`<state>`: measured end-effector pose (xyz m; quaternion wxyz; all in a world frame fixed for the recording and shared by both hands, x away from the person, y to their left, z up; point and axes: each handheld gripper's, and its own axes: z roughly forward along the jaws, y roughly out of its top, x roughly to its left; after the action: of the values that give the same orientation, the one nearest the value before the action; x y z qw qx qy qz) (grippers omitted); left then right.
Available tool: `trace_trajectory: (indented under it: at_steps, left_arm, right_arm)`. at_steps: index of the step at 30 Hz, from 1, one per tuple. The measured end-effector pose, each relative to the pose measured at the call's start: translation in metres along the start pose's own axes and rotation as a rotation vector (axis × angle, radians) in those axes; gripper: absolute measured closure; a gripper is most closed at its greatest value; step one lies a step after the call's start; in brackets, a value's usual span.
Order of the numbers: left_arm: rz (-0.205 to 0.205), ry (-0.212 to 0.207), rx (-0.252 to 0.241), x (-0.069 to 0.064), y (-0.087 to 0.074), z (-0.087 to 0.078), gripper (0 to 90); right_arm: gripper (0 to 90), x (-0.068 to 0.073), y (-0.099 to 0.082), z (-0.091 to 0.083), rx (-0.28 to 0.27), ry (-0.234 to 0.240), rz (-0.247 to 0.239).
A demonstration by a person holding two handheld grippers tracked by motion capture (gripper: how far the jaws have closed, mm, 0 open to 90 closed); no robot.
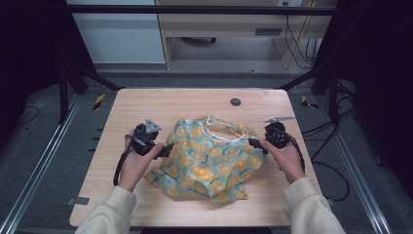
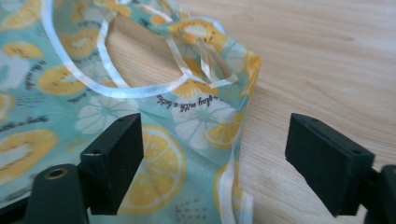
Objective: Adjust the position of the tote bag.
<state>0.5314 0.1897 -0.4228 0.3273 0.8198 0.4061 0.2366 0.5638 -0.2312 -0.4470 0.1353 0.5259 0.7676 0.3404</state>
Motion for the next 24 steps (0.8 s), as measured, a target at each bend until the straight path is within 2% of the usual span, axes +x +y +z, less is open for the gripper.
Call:
trace_trajectory:
  at_steps: [5, 8, 14, 18, 21, 24]
  left_arm:
    - [0.018, -0.006, 0.008, -0.005, 0.001, 0.003, 7.8]
    - [0.035, -0.007, 0.014, -0.009, 0.002, 0.005, 7.8]
    - [0.045, -0.006, 0.008, -0.014, 0.004, 0.005, 7.8]
    - [0.049, -0.007, 0.012, -0.014, 0.004, 0.006, 7.8]
    - [0.05, -0.005, 0.014, -0.013, 0.004, 0.005, 7.8]
    - [0.044, -0.002, 0.008, -0.013, 0.005, 0.005, 7.8]
  right_arm:
    - [19.0, 0.002, -0.002, 0.016, 0.048, -0.004, -0.03]
    - [23.2, 0.006, -0.004, 0.025, 0.075, -0.007, -0.063]
    - [29.6, 0.009, -0.005, 0.033, 0.098, -0.026, -0.094]
    - [32.3, 0.01, -0.005, 0.035, 0.107, -0.035, -0.097]
    - [38.5, 0.011, -0.006, 0.035, 0.113, -0.042, -0.116]
    - [41.7, 0.012, -0.006, 0.036, 0.122, -0.039, -0.114]
